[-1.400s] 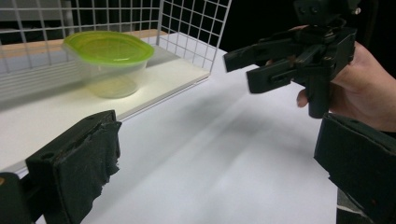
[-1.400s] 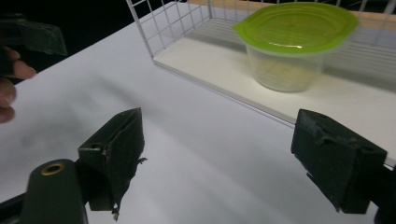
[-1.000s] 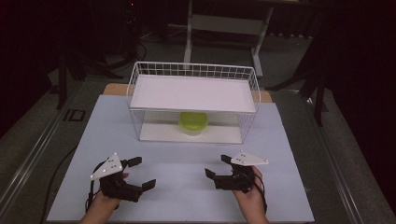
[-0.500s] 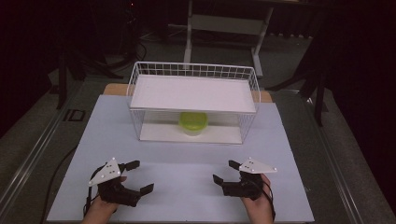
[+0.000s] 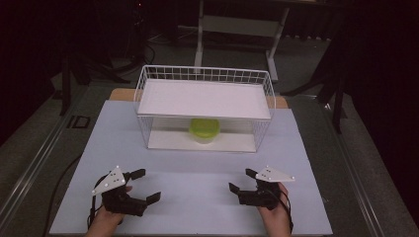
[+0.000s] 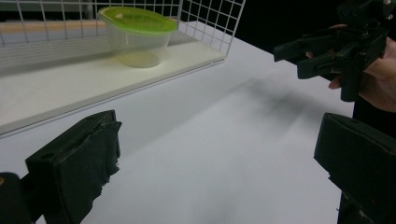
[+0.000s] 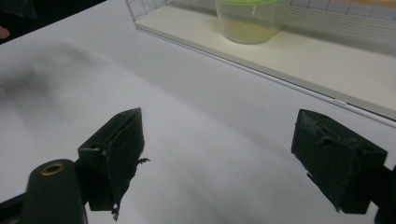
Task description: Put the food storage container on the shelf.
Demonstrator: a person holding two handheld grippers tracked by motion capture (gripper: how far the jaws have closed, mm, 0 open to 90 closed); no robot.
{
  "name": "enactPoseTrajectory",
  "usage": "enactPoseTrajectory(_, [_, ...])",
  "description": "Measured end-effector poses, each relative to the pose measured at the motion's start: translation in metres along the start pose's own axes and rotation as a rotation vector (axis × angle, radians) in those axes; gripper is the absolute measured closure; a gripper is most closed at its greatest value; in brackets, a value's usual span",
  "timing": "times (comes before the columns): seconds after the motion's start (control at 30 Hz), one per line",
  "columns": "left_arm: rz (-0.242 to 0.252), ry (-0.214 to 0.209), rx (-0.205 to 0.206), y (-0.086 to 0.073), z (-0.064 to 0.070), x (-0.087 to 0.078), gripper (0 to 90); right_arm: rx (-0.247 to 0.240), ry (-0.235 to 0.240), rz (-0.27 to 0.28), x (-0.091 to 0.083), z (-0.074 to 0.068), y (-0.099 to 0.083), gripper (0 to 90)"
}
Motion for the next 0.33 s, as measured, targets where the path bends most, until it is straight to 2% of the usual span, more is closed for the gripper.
enactPoseTrajectory(0.33, [0.009,-0.007,-0.006,0.0004,0.0003,0.0001,1.1,-0.004,0.017,0.004,-0.0006,-0.0010,0.0009,17.0])
Point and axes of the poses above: each handheld gripper's, and its own axes: x roughly forward along the jaws, y roughly out of its top, z roughly to its right, the point moved 6 cm from there along x, roughly forward along the jaws, and after that the axes turned 10 degrees about -y, right-handed, at the moved point
